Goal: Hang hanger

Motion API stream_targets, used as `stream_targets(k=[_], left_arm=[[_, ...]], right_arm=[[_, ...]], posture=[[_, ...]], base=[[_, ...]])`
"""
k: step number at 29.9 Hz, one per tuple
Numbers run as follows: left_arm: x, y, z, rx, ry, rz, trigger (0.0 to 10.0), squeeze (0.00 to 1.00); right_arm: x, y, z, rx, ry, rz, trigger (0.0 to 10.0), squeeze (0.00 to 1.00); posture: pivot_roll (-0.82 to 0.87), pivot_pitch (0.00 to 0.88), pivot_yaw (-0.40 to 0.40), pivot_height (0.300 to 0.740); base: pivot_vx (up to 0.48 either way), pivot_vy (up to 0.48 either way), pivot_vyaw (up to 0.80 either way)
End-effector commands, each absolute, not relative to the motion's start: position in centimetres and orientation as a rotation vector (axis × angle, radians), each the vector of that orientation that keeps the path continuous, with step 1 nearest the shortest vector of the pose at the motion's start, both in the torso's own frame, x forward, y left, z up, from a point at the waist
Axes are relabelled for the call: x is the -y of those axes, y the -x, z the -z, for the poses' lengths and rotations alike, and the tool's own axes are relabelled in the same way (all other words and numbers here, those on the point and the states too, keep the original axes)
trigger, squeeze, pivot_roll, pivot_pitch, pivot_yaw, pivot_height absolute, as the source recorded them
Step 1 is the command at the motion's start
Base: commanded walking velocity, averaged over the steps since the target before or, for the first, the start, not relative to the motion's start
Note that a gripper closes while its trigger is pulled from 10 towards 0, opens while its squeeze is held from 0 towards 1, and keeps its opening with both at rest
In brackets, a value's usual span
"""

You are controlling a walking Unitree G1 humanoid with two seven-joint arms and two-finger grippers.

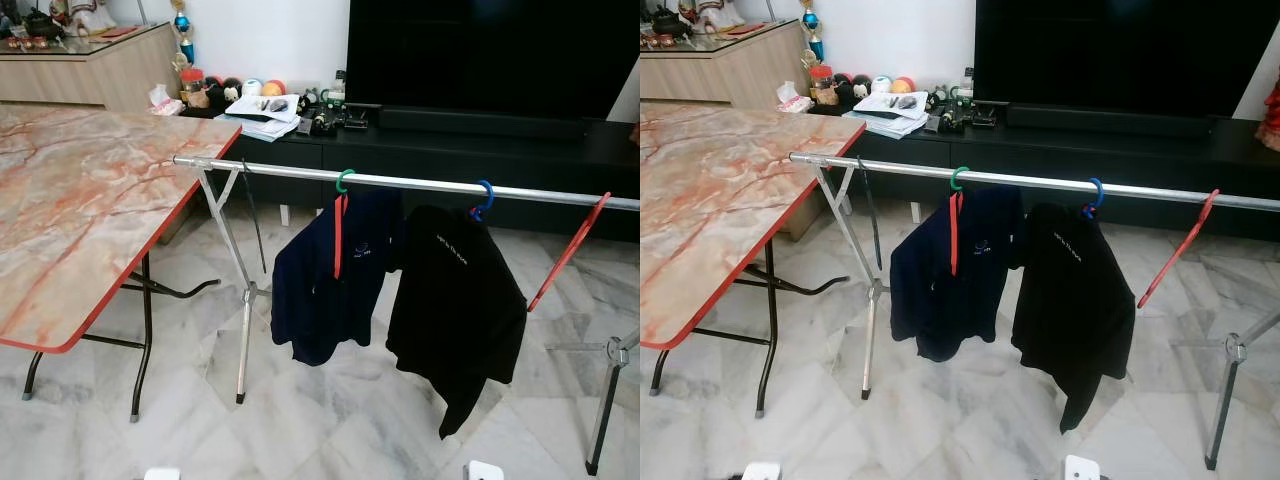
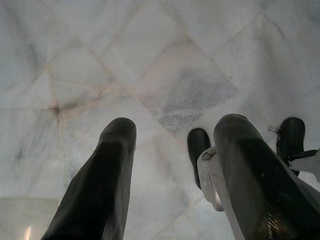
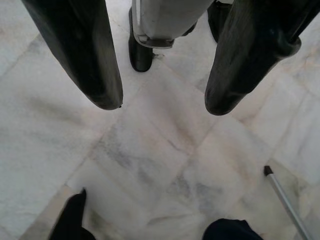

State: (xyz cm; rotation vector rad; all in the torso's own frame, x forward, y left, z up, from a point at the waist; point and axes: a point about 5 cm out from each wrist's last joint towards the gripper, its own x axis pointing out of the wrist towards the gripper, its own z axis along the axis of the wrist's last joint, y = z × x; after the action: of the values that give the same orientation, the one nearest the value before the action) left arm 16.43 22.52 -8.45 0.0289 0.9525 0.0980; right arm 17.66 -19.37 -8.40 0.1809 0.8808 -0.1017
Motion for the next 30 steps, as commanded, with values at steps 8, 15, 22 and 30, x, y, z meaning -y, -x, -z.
stream_targets(k=[8,15,22,30], left_arm=[[-22.8,-17.2,8.1,-0.923,-0.020,-0.114,10.0,0.00],[-22.9,-17.5,7.9,-0.912,-0.018,-0.121,10.0,0.00],[-22.9,-17.5,7.9,-0.914,-0.013,-0.123,10.0,0.00],[-22.8,-17.4,8.0,-0.920,-0.011,-0.121,10.0,0.00]], right_arm=[[19.4,-17.8,8.3,-0.871,-0.178,0.097,10.0,0.00],[19.4,-17.6,8.4,-0.875,-0.181,0.101,10.0,0.00],[19.2,-17.4,8.5,-0.881,-0.187,0.103,10.0,0.00],[19.3,-17.4,8.5,-0.882,-0.184,0.104,10.0,0.00]], posture=[[-0.02,0.000,0.021,0.740],[-0.01,0.000,0.014,0.740],[-0.01,0.000,0.011,0.740],[-0.01,0.000,0.006,0.740]], base=[[0.000,0.000,0.00],[0.000,0.000,0.00],[0.075,0.000,0.00],[0.285,0.000,0.00]])
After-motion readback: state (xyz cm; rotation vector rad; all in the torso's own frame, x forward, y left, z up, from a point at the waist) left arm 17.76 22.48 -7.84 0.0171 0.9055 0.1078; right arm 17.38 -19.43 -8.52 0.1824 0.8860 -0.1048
